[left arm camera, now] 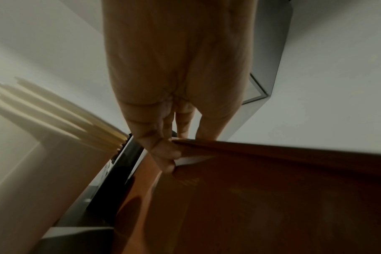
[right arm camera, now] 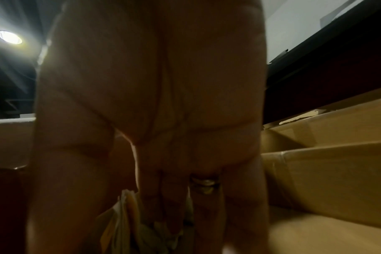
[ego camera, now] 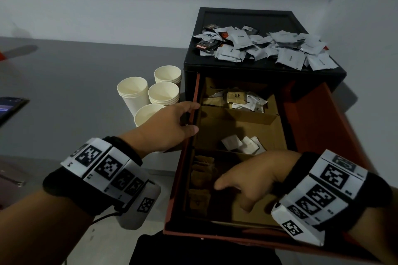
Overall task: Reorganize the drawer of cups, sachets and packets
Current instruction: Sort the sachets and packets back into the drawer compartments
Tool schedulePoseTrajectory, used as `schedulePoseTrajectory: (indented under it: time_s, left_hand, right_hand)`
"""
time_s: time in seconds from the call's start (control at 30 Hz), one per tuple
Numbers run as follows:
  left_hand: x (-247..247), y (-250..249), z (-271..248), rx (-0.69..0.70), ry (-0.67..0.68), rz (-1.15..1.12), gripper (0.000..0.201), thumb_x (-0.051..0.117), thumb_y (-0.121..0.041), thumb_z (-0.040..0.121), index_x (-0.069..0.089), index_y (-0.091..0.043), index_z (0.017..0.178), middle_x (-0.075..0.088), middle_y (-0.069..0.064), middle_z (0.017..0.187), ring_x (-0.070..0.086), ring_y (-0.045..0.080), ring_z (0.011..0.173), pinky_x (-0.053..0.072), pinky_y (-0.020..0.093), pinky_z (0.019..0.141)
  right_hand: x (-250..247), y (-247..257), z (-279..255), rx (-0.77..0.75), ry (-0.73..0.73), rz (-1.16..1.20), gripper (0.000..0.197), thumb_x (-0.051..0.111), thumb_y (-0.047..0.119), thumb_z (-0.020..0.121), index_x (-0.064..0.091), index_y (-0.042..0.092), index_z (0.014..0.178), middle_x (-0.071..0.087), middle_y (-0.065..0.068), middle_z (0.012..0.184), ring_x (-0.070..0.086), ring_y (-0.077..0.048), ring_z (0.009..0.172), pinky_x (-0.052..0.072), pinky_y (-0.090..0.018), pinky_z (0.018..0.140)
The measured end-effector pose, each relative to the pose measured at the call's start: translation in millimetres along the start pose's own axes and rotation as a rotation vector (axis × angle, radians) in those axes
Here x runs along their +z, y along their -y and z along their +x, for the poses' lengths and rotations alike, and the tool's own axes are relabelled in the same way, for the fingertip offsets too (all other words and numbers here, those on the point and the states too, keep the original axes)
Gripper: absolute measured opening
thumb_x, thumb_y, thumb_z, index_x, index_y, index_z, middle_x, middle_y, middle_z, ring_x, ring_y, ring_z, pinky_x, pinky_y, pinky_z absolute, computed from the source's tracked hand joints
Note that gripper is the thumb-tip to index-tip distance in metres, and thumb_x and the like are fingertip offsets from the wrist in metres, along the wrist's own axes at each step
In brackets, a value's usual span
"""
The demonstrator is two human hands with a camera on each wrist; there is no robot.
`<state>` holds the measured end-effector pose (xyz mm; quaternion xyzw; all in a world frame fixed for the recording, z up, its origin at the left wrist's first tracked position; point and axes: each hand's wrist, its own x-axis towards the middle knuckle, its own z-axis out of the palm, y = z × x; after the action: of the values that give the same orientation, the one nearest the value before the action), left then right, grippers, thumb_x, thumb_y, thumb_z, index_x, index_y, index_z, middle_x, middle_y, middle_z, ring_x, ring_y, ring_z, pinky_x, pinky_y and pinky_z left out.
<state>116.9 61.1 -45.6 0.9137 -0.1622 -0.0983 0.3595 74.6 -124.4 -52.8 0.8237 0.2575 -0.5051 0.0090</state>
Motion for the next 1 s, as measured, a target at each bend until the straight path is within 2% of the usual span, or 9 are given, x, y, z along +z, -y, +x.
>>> schedulePoseTrajectory:
  time_s: [0.13,0.23,0.3,0.43,0.5,0.63,0.73,0.83,1.0]
  left_hand:
    - [-0.5,-0.3,-0.3,-0.003,0.003,-0.004,0.053,0.061,-0.017,0.09,0.041,-0.025,0.139,0.054,-0.012,0.101,0.054,0.005,0.087,0.038,0.001,0.063]
    - [-0.3,-1.1,-0.2,-0.004,-0.002,0.001,0.054,0.061,-0.017,0.09,0.04,-0.025,0.139,0.053,-0.011,0.101,0.053,0.005,0.088,0.038,0.0,0.062]
    - [0.0,-1.5,-0.4,-0.002,-0.005,0.001,0.053,0.06,-0.017,0.09,0.04,-0.025,0.139,0.053,-0.01,0.101,0.052,0.005,0.089,0.038,-0.001,0.061]
    - [0.8,-1.5,-0.5,-0.005,-0.001,0.004,0.053,0.06,-0.018,0.091,0.04,-0.026,0.139,0.055,-0.01,0.106,0.055,0.007,0.091,0.036,0.002,0.066]
    - [0.9,-1.7,-0.8,-0.008,-0.01,0.01,0.053,0.06,-0.018,0.09,0.04,-0.027,0.139,0.054,-0.011,0.103,0.055,0.005,0.087,0.036,0.001,0.064]
    - [1.3,-3.8,-2.0,-0.001,-0.019,0.011,0.052,0.059,-0.017,0.091,0.04,-0.026,0.139,0.051,-0.012,0.098,0.051,-0.004,0.074,0.037,-0.003,0.059]
    - [1.5,-4.0,-2.7,0.0,-0.025,0.005,0.053,0.059,-0.016,0.091,0.04,-0.025,0.139,0.051,-0.011,0.097,0.051,-0.002,0.074,0.036,-0.004,0.058]
    - [2.3,-4.3,-3.1,-0.01,-0.021,-0.02,0.052,0.058,-0.015,0.091,0.04,-0.025,0.139,0.051,-0.017,0.089,0.051,-0.006,0.073,0.037,-0.005,0.058]
    - [4.5,-3.3,-3.2,-0.013,-0.03,-0.038,0.052,0.058,-0.015,0.092,0.04,-0.026,0.139,0.049,-0.02,0.088,0.052,-0.006,0.072,0.038,-0.004,0.058]
  right_hand:
    - [-6.5,-0.8,-10.6,-0.032,-0.032,0.043,0.07,0.058,0.013,0.09,0.021,0.024,0.149,0.027,0.0,0.152,0.033,-0.019,0.135,0.035,-0.033,0.107]
    - [-10.3,-8.5,-17.7,-0.048,-0.135,0.134,0.057,0.057,0.012,0.09,0.038,0.029,0.141,0.049,0.008,0.129,0.059,-0.006,0.098,0.051,-0.025,0.08]
    - [-12.0,-16.3,-18.5,-0.012,-0.243,0.227,0.04,0.056,0.014,0.091,0.052,0.028,0.129,0.06,0.007,0.102,0.059,-0.001,0.067,0.048,-0.019,0.057]
    - [-22.5,-34.2,-9.5,0.147,-0.69,0.31,0.014,0.054,0.011,0.091,0.063,0.018,0.099,0.057,0.008,0.088,0.047,-0.001,0.067,0.036,-0.013,0.056]
    - [-30.1,-39.3,-0.8,0.249,-0.807,0.3,0.011,0.055,0.01,0.089,0.061,0.016,0.097,0.058,0.002,0.094,0.05,-0.009,0.073,0.034,-0.017,0.052]
    - [-35.0,-37.0,21.6,0.35,-0.684,0.24,0.025,0.058,0.026,0.089,0.057,0.01,0.108,0.053,-0.001,0.088,0.051,-0.015,0.077,0.041,-0.024,0.059]
    - [-34.9,-29.5,33.3,0.366,-0.69,0.219,0.01,0.054,0.015,0.088,0.059,0.008,0.093,0.052,-0.002,0.079,0.053,-0.016,0.069,0.047,-0.028,0.062]
    - [-35.7,-25.4,36.5,0.383,-0.724,0.123,0.009,0.049,0.006,0.089,0.055,0.01,0.083,0.05,-0.004,0.082,0.054,-0.019,0.077,0.048,-0.029,0.069]
    - [-37.2,-28.7,30.5,0.384,-0.851,0.085,0.029,0.045,0.0,0.089,0.04,0.01,0.063,0.038,-0.003,0.065,0.036,-0.014,0.055,0.029,-0.023,0.047]
